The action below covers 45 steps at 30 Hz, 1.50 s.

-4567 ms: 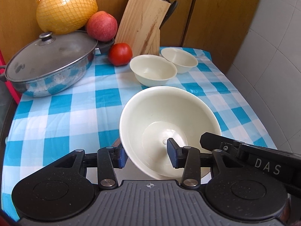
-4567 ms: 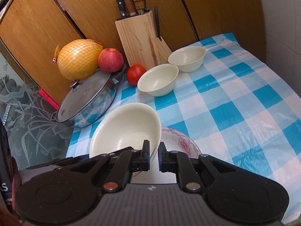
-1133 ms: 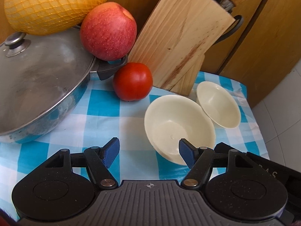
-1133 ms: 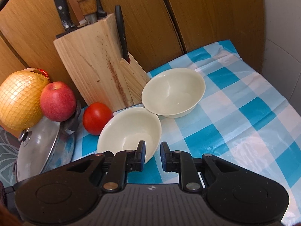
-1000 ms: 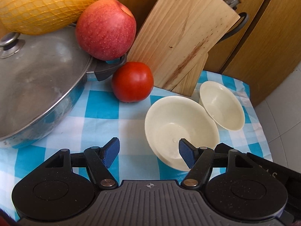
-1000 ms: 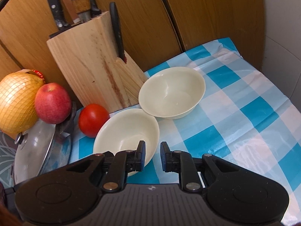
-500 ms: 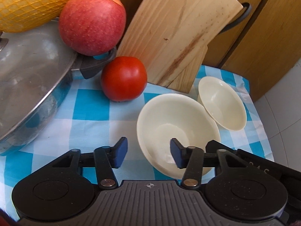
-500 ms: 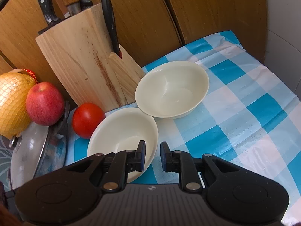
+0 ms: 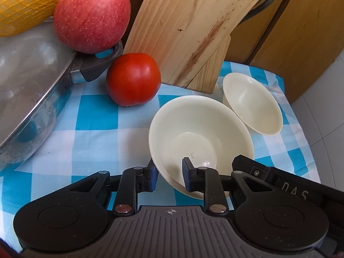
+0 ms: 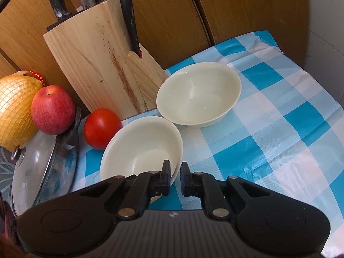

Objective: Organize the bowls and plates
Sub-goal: 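Lift the second cream bowl with both grippers and carry it to the stack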

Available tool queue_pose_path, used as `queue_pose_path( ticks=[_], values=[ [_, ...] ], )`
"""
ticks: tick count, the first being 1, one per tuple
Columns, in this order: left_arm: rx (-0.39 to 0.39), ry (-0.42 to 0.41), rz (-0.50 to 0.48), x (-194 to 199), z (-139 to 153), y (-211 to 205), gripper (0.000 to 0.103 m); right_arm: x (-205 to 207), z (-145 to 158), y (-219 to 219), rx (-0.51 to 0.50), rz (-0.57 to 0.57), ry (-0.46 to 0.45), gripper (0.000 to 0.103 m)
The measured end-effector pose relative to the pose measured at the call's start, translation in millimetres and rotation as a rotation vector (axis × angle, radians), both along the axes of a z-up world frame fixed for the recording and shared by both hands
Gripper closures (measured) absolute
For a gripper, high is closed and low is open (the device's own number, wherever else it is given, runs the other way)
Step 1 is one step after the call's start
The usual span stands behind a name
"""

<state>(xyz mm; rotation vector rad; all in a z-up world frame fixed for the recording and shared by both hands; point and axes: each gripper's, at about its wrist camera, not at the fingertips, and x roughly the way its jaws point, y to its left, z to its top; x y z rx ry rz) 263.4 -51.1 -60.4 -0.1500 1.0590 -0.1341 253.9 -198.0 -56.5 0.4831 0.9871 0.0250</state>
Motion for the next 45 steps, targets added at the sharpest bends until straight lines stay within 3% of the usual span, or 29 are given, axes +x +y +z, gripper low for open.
queue_pose_path(
  ticks=[45],
  values=[
    [0.022,-0.142,-0.041,-112,73,9,0.065,-112,71,7,0.048,0.086,-0.124,0.091]
  ],
)
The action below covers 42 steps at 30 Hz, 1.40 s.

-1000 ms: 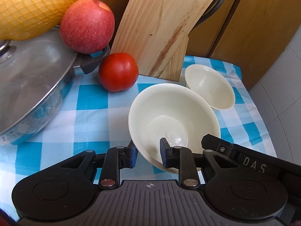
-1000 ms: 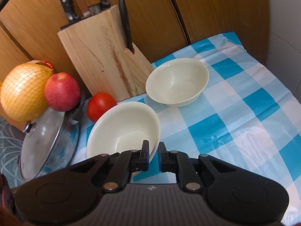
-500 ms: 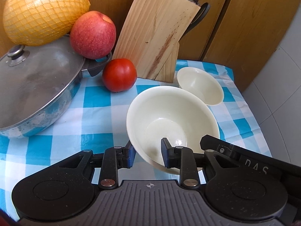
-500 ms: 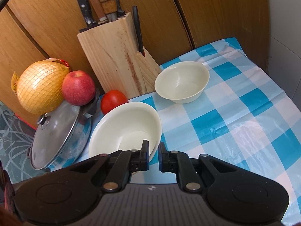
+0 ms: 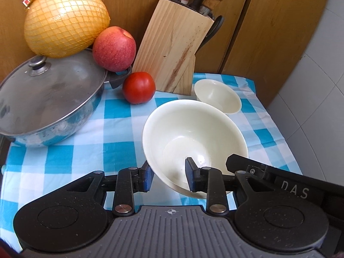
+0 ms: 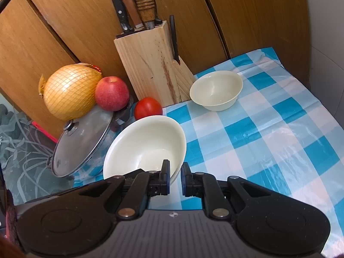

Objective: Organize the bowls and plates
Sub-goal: 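Lift the second cream bowl with both grippers and carry it to the stack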

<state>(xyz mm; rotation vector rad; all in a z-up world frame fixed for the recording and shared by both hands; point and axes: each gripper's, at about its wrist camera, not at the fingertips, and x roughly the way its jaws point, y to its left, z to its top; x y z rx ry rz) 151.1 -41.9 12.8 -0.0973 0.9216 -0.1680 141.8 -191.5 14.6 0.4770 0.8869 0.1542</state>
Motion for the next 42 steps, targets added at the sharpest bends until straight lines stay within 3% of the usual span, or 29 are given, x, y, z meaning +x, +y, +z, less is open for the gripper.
queue_pose_path(
  ticks=[25,42],
  values=[
    [-0.007,-0.038,-0.049,-87,8,10,0.058,-86,11,4,0.028,0.043,-0.038,0.09],
    [-0.004,-0.006,-0.064,-111,-3,16,0.057,-104,-3,10,0.012,0.069,0.003,0.09]
  ],
)
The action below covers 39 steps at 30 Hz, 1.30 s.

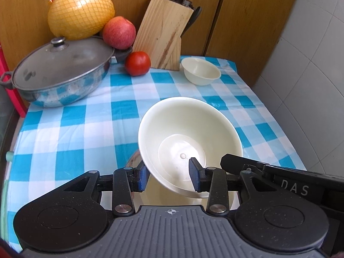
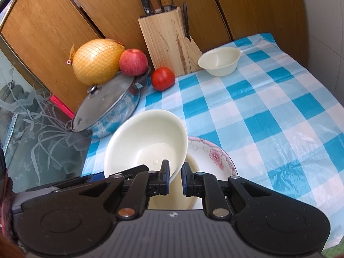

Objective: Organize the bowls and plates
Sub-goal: 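Lift the second cream bowl with both grippers and carry it to the stack, then lower the second cream bowl into the first bowl and open both grippers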

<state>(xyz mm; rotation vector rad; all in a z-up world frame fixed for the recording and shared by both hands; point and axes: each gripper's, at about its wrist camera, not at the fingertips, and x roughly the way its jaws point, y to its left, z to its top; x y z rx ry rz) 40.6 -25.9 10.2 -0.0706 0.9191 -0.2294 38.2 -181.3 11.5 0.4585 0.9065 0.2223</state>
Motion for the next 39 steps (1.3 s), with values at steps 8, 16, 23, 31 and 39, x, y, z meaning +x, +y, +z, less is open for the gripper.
queue_pose_path(
  ticks=[8,16,23,31,39],
  values=[
    [0.017,0.039,-0.019,-1,-10,-1,0.057,1,-11,4,-0.026,0.01,0.039,0.088],
    [-0.013,0.046,-0.022,-7,-9,6,0.052,-8,-3,5,-0.018,0.046,0.016,0.088],
    [0.016,0.048,-0.031,-9,-12,3,0.052,-8,-6,6,-0.057,0.033,0.027,0.086],
    [-0.017,0.065,-0.015,-6,-14,11,0.041,1,-20,-1,-0.016,0.013,0.078,0.085],
    [-0.072,0.032,0.035,-7,-5,24,0.038,4,-19,6,-0.007,0.036,0.071,0.085]
  ],
)
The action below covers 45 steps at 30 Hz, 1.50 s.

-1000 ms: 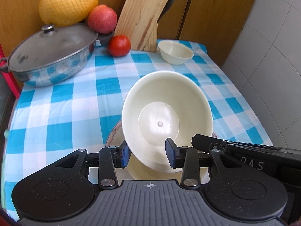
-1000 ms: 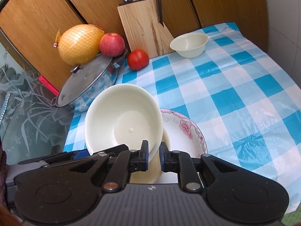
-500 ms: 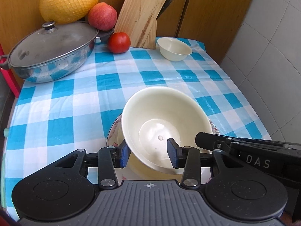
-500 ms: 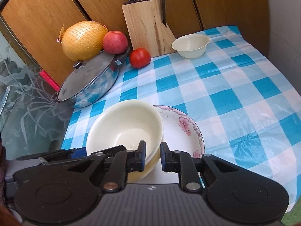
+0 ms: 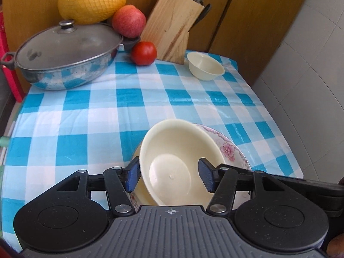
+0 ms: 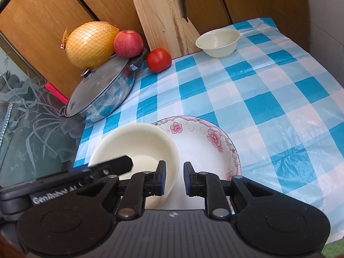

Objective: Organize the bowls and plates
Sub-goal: 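Lower the second cream bowl into the first bowl and open both grippers, then move both grippers toward the last cream bowl beside the knife block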

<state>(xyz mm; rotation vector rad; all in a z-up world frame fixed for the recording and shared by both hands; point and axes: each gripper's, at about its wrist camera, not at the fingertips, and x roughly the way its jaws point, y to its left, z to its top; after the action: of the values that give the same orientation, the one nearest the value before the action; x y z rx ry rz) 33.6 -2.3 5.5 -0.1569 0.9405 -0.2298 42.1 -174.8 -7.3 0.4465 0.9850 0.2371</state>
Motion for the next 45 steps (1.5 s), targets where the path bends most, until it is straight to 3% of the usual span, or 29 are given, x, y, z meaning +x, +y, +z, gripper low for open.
queue_pose_path(
  ticks=[4,6,8,10,14,21,30,40,45],
  values=[
    [0.045,-0.05,0.029,-1,6,5,0.028,4,-3,5,-0.004,0.01,0.012,0.085],
    [0.067,-0.038,0.058,1,3,8,0.031,5,-5,7,-0.008,0.019,0.016,0.084],
    [0.085,-0.003,0.027,5,-3,3,0.035,5,-6,9,-0.015,0.021,0.014,0.084],
    [0.051,0.062,-0.015,9,-13,-1,0.045,7,-8,8,-0.025,0.01,0.025,0.084],
    [0.02,0.092,-0.02,12,-18,-2,0.047,8,-10,2,0.006,-0.01,0.033,0.084],
    [0.028,0.012,-0.008,18,4,-15,0.045,21,13,-7,-0.009,-0.051,-0.057,0.087],
    [0.04,-0.031,0.001,68,11,-39,0.044,71,27,-28,-0.008,-0.148,-0.124,0.092],
    [0.062,0.031,-0.021,137,-27,-61,0.045,135,-13,-59,0.006,-0.218,-0.032,0.093],
    [0.01,0.086,-0.036,155,-40,-62,0.043,145,-27,-74,-0.013,-0.246,0.011,0.092]
  ],
)
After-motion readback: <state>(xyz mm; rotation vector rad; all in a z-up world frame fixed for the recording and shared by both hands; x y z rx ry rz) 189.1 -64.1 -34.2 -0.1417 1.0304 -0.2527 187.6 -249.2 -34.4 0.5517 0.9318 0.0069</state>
